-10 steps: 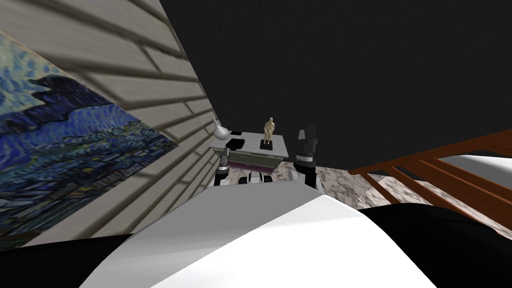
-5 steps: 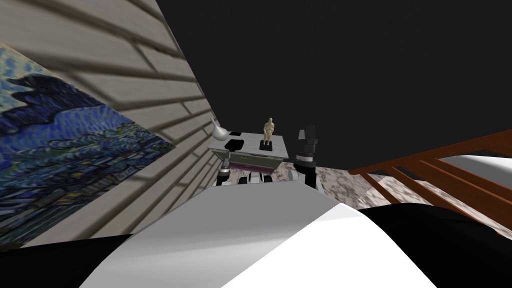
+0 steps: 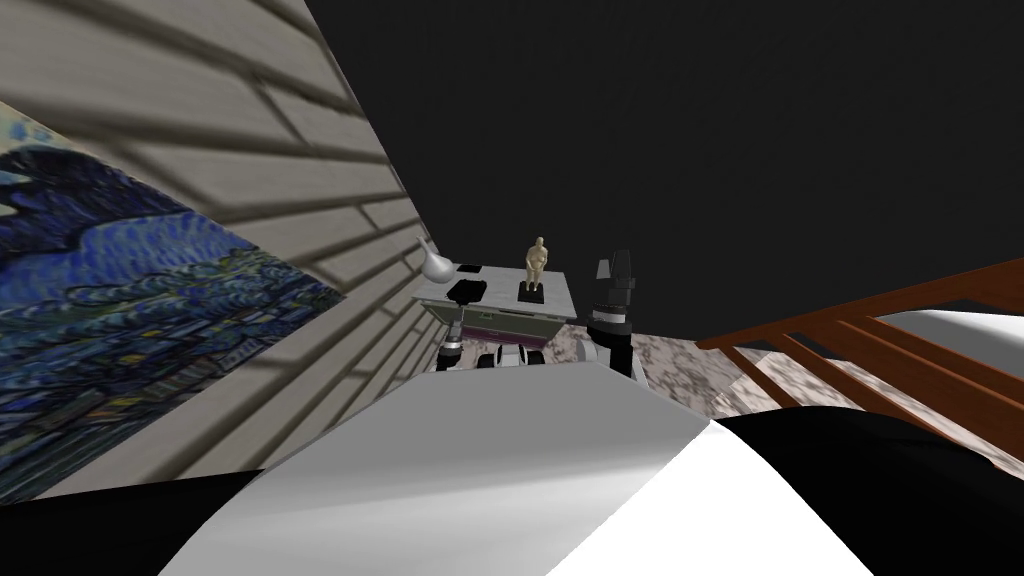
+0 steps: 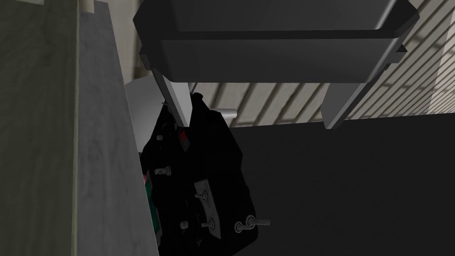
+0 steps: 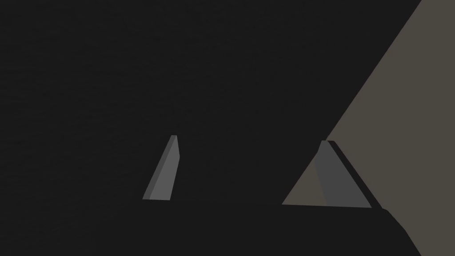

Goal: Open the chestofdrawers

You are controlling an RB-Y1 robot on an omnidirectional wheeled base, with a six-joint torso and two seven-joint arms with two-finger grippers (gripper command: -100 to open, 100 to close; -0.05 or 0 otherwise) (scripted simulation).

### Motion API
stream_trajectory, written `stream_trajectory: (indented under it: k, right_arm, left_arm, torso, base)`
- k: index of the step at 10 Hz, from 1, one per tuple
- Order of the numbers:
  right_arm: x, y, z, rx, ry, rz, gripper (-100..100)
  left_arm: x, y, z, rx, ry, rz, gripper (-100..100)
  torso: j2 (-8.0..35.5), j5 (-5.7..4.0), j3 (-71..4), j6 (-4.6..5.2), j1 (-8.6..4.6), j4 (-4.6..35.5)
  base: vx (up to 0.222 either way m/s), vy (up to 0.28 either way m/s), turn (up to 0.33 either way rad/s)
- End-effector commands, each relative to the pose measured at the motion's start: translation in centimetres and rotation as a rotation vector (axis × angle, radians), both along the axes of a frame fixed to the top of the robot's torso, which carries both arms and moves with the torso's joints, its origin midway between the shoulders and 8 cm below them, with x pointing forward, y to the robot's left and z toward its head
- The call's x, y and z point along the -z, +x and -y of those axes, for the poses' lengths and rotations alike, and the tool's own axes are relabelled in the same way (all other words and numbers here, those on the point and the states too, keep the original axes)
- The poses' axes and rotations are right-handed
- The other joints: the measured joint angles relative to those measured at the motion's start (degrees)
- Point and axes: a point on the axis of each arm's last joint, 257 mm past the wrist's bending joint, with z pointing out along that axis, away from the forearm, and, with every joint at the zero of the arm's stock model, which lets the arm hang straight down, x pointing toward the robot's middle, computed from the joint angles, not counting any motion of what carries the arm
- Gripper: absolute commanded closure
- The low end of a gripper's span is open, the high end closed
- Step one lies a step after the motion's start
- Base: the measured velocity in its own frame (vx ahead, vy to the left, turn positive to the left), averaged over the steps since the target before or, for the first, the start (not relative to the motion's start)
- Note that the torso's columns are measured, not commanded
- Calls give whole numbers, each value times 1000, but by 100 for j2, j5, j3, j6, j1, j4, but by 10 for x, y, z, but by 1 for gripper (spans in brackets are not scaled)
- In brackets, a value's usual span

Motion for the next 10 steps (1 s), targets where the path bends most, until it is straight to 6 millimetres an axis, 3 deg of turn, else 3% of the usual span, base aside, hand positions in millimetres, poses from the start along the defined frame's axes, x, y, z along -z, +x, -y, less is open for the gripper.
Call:
stream_trajectory:
  k: [1, 10]
  right_arm:
    - [0, 0, 0, 0, 0, 0, 0]
    - [0, 0, 0, 0, 0, 0, 0]
  left_arm:
    - [18, -6, 4, 8, 8, -22, -100]
    - [87, -29, 17, 29, 22, -139, -100]
  torso:
    - [5, 0, 3, -1, 1, 1]
    - [4, 0, 2, -1, 1, 1]
  base:
    - [27, -8, -14]
    - [25, -7, -12]
